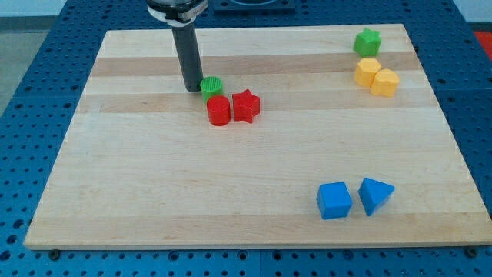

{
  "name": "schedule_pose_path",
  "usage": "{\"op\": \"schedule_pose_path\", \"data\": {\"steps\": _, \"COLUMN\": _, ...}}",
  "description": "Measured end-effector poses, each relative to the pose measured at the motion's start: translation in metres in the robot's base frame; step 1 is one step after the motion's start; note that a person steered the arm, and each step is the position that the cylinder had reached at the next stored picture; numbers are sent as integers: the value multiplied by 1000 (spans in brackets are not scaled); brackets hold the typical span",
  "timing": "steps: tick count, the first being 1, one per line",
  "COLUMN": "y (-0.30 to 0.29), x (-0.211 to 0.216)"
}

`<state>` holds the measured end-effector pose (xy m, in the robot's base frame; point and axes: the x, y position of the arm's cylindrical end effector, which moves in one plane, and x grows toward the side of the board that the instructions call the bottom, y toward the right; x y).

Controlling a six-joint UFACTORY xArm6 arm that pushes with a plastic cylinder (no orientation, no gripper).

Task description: Push green star into green circle

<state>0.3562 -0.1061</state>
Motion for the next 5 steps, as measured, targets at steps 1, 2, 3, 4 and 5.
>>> {"op": "schedule_pose_path", "data": {"steps": 1, "y": 1, "x": 9}}
{"op": "schedule_pose_path", "data": {"steps": 2, "y": 3, "x": 11}}
{"op": "schedule_pose_path", "data": {"steps": 3, "y": 13, "x": -18}}
{"op": "schedule_pose_path", "data": {"steps": 4, "y": 41, "x": -65}}
{"op": "schedule_pose_path", "data": {"steps": 5, "y": 96, "x": -107}}
